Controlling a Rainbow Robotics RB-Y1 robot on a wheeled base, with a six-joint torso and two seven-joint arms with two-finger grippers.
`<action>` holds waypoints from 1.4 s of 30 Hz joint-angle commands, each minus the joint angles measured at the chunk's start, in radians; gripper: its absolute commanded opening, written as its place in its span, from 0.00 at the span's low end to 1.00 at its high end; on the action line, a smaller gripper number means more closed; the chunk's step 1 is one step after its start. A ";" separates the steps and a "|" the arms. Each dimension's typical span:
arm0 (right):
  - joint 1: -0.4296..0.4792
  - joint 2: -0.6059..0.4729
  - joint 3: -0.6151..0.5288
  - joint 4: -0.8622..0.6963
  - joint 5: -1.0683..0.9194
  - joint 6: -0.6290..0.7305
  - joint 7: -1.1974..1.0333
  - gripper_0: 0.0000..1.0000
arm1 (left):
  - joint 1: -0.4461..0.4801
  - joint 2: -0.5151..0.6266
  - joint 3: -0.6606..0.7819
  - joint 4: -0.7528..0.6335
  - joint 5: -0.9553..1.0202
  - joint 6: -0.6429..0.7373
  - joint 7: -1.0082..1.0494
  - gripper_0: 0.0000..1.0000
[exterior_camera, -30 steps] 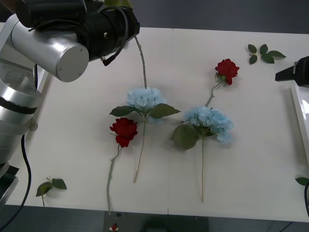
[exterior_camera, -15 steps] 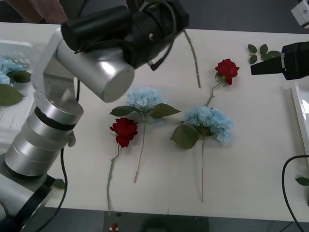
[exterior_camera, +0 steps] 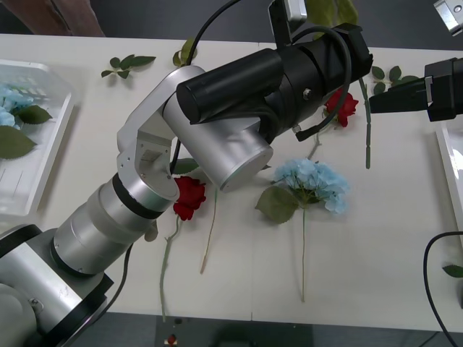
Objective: Put the red flowers into the right box and the blue flowers into the left box
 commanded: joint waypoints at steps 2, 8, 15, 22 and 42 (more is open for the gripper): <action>-0.023 0.015 0.017 -0.025 -0.023 -0.009 -0.017 1.00 | -0.030 -0.060 0.009 -0.013 -0.039 -0.011 0.042 0.00; -0.023 0.032 0.029 -0.025 -0.030 -0.011 -0.022 1.00 | -0.030 -0.072 -0.003 -0.012 -0.054 -0.011 0.063 0.00; -0.023 0.032 0.038 -0.025 -0.040 -0.011 -0.034 0.01 | -0.030 -0.074 -0.005 -0.012 -0.063 -0.011 0.073 0.00; -0.023 0.032 0.040 -0.022 -0.057 -0.009 -0.042 0.00 | -0.029 -0.074 -0.005 -0.010 -0.081 -0.011 0.074 0.00; -0.023 0.032 0.026 -0.022 -0.066 -0.009 -0.063 0.00 | -0.029 -0.074 -0.005 -0.010 -0.081 -0.011 0.074 0.00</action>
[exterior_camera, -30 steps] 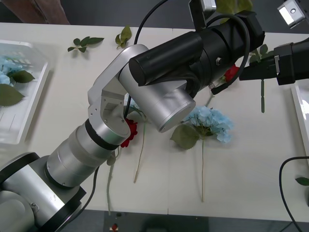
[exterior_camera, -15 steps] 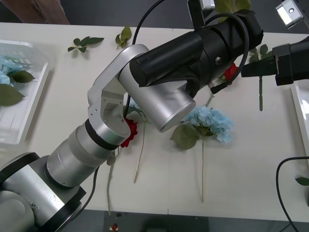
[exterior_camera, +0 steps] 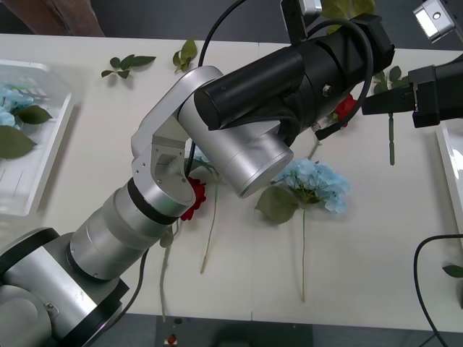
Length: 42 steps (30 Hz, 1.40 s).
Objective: Put the red flowers into the right box and the blue flowers into the left box
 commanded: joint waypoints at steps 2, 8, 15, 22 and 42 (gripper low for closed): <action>-0.022 -0.004 -0.012 -0.024 -0.018 -0.009 -0.047 0.00 | -0.029 -0.009 -0.005 -0.011 -0.004 -0.011 0.023 0.30; -0.022 -0.002 -0.020 -0.022 -0.016 -0.008 -0.055 0.00 | -0.029 -0.009 -0.005 -0.011 -0.004 -0.011 0.023 1.00; -0.023 -0.010 -0.032 -0.024 0.004 -0.009 -0.061 0.00 | -0.029 -0.009 -0.005 -0.011 -0.004 -0.011 0.023 1.00; -0.022 -0.030 -0.054 -0.024 0.056 -0.008 -0.078 0.00 | -0.029 -0.009 -0.005 -0.011 -0.004 -0.011 0.023 1.00; 0.126 -0.177 -0.244 -0.022 0.237 -0.014 -0.113 0.00 | 0.097 0.196 0.278 -0.313 0.532 0.432 -0.384 1.00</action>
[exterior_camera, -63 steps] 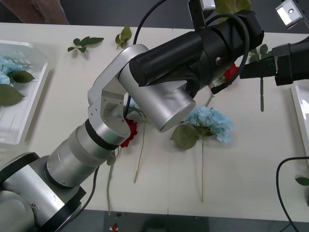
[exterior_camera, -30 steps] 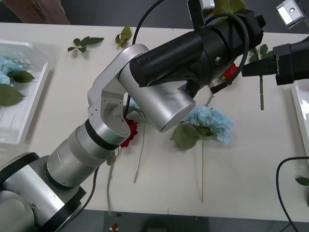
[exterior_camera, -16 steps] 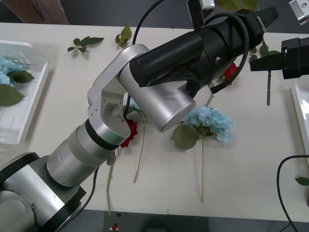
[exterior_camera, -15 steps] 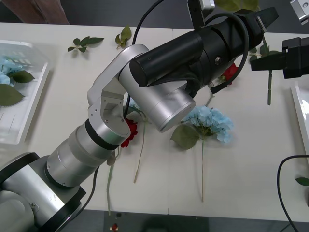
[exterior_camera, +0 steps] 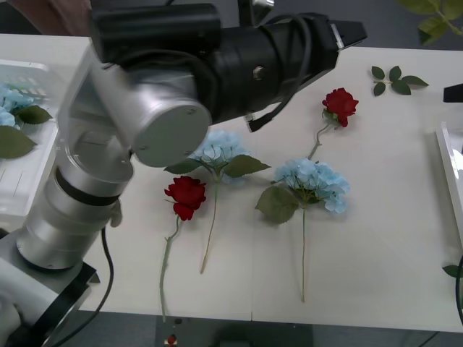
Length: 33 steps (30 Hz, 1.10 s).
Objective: Put the red flowers into the right box and the blue flowers into the left box
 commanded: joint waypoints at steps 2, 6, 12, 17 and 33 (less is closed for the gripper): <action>0.072 -0.067 -0.063 -0.024 0.086 -0.023 -0.049 0.00 | 0.095 0.091 0.112 -0.139 0.174 0.144 -0.209 1.00; 0.144 -0.101 -0.091 -0.022 0.195 -0.056 -0.050 0.00 | 0.188 0.186 0.150 -0.197 0.272 0.244 -0.352 1.00; 0.248 -0.136 -0.098 -0.018 0.347 -0.153 -0.061 0.00 | 0.322 0.341 0.166 -0.254 0.335 0.324 -0.502 1.00; 0.270 -0.164 -0.098 0.086 0.418 -0.202 -0.064 0.00 | 0.428 0.440 0.169 -0.260 0.352 0.330 -0.586 1.00; 0.271 -0.270 -0.023 0.475 0.478 -0.440 -0.067 0.00 | 0.538 0.492 0.097 -0.228 0.128 0.425 -0.688 1.00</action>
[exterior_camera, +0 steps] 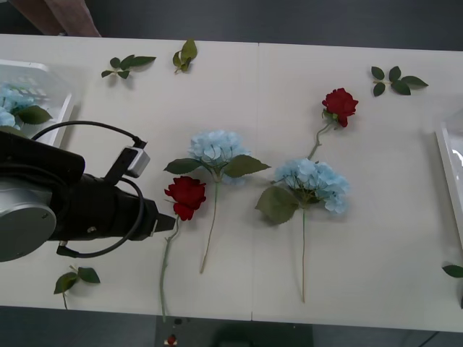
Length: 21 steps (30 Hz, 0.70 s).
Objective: Put the red flowers into the right box and the blue flowers into the left box
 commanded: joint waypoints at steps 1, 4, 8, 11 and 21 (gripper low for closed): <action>-0.013 -0.053 0.064 0.052 0.016 -0.097 -0.024 0.00 | -0.011 0.003 -0.061 0.013 -0.062 -0.021 -0.032 1.00; -0.010 -0.053 0.111 0.098 0.024 -0.178 -0.025 0.00 | -0.013 0.003 -0.106 0.055 -0.106 -0.085 -0.032 1.00; -0.012 -0.053 0.147 0.150 0.029 -0.270 -0.028 0.00 | -0.034 -0.003 -0.159 0.108 -0.167 -0.127 -0.039 1.00; -0.012 -0.053 0.166 0.187 0.030 -0.318 -0.028 0.00 | -0.070 -0.008 -0.207 0.150 -0.216 -0.127 -0.041 1.00; -0.010 -0.053 0.175 0.198 0.050 -0.335 -0.016 0.79 | -0.163 -0.069 -0.314 0.286 -0.350 -0.142 -0.027 1.00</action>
